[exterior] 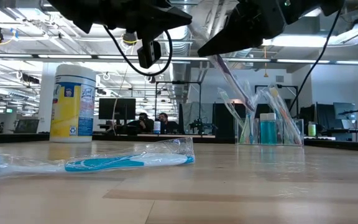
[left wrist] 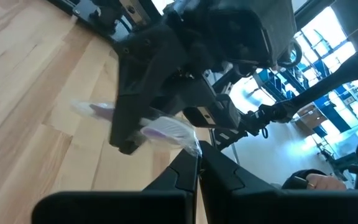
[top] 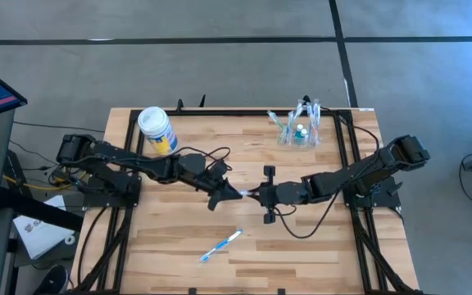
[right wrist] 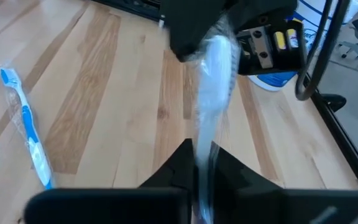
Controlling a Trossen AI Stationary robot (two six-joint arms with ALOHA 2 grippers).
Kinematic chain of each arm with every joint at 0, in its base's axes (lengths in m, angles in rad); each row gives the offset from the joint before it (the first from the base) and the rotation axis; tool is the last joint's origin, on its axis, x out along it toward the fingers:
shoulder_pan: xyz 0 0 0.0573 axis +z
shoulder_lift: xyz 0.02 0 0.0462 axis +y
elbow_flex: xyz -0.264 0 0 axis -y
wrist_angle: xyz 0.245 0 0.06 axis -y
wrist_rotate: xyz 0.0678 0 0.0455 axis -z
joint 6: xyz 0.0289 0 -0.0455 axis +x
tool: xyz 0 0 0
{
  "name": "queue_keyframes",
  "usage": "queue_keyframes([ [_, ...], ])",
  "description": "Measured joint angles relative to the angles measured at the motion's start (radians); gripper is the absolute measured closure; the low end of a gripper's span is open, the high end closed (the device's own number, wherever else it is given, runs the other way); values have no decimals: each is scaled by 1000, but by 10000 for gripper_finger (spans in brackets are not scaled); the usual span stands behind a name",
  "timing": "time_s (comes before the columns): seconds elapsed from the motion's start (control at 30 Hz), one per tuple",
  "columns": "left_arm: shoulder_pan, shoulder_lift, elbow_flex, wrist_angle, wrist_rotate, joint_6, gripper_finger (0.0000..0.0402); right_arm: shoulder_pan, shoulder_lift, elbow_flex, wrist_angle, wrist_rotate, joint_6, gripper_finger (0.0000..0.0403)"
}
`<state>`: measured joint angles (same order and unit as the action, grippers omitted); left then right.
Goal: Pick & Place toothbrushing station
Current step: Put the purple toothbrush into the left transparent organizer
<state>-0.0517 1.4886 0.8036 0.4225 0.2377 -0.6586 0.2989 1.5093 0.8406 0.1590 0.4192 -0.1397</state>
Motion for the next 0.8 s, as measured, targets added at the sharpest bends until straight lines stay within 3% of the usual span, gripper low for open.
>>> queue_keyframes([
  [0.5,0,-1,0,0,2,34,396,-1,-1,0,-5,1,21,390],
  [0.8,0,-35,-1,-1,19,107,362,-7,-2,0,-23,0,40,394],
])
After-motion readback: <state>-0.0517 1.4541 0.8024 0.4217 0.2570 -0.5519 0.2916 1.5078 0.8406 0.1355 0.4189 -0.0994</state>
